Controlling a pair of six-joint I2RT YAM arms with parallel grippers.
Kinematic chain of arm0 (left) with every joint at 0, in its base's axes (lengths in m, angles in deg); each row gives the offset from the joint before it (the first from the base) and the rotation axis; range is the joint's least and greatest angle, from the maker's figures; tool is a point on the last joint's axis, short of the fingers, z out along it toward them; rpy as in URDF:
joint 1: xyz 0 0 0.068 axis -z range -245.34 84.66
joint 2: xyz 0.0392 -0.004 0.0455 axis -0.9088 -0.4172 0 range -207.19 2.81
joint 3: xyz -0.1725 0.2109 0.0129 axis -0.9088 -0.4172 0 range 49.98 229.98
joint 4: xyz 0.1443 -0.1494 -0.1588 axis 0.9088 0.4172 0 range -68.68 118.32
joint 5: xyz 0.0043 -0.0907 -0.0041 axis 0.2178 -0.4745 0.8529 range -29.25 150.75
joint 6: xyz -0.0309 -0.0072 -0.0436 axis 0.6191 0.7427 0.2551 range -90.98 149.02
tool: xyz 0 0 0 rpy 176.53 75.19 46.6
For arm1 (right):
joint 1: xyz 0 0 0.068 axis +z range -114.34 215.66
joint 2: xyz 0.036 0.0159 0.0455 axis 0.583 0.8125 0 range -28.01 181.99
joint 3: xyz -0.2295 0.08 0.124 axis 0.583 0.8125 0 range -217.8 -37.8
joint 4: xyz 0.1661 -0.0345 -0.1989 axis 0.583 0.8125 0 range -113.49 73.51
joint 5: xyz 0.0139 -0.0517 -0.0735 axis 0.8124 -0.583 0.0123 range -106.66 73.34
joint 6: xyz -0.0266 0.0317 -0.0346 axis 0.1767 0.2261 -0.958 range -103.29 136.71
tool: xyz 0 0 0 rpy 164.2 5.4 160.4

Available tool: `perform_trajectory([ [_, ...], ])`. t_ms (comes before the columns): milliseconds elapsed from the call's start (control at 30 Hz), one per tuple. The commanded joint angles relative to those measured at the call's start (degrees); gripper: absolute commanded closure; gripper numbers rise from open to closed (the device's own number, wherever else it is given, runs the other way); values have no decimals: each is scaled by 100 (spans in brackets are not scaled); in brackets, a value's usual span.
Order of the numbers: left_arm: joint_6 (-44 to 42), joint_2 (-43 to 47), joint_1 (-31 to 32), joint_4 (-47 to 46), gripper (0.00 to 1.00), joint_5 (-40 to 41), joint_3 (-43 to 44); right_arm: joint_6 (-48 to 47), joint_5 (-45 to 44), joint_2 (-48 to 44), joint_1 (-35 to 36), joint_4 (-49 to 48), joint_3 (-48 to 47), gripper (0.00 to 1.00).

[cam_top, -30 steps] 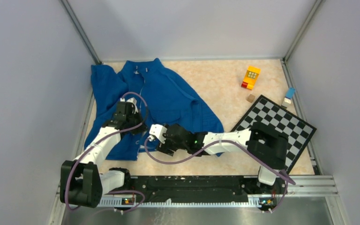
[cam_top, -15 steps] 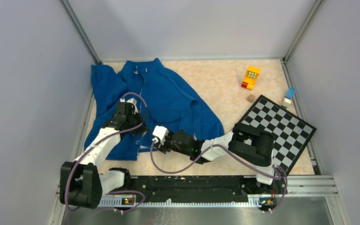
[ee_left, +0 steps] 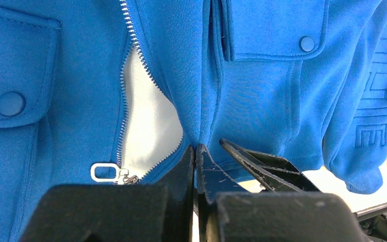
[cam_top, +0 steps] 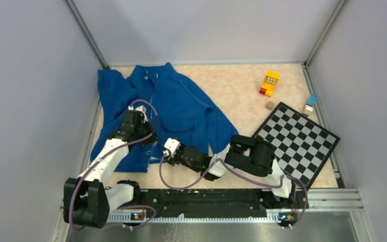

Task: Zip up the jacket

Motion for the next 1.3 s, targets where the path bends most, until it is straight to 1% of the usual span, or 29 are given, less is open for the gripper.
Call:
perform_trajectory([
  [0, -54, 155, 8, 146, 100, 27, 110, -89, -416, 214, 67, -744, -305, 44],
  [67, -54, 125, 5, 160, 100, 40, 138, -104, -474, 323, 77, -771, -399, 46],
  [100, -46, 104, 5, 186, 100, 41, 170, -115, -496, 374, 70, -785, -453, 48],
  [133, -28, 80, 5, 235, 100, 41, 197, -127, -521, 405, 78, -786, -497, 54],
  [167, -12, 76, 5, 281, 100, 40, 226, -129, -568, 422, 72, -772, -534, 59],
  [200, -21, 86, 5, 298, 100, 37, 238, -110, -642, 411, 72, -725, -574, 68],
  [300, -77, 155, 10, 321, 100, 90, 237, -112, -654, 134, 66, -135, -679, 97],
  [333, -92, 175, 8, 322, 100, 106, 239, -81, -641, -55, 72, -9, -610, 100],
  [433, -152, 198, 5, 322, 100, 134, 304, -120, -507, -640, 65, 114, -195, 100],
  [600, -288, 116, 10, 391, 99, -119, 472, -210, -249, -1558, -42, 1445, 102, 100],
  [700, -313, 119, 7, 354, 97, -238, 477, 165, 360, -2042, -323, 2433, 128, 100],
  [767, -320, 110, 6, 296, 96, -390, 455, 275, 500, -2290, -471, 2832, 196, 100],
  [933, -267, 42, 29, -16, 92, -942, 291, 134, 949, -2704, -805, 3727, 327, 100],
  [1067, -215, -99, 121, -170, 91, -954, 158, 318, 1233, -2824, -1224, 4148, 353, 100],
  [1167, -195, -309, 153, -299, 90, -1036, 74, 417, 1439, -2879, -1477, 4208, 489, 100],
  [1200, -195, -381, 155, -328, 89, -1066, 68, 461, 1437, -2889, -1540, 4238, 536, 100],
  [1267, -209, -518, 157, -379, 83, -1154, 85, 557, 1557, -2946, -1700, 4259, 625, 100],
])
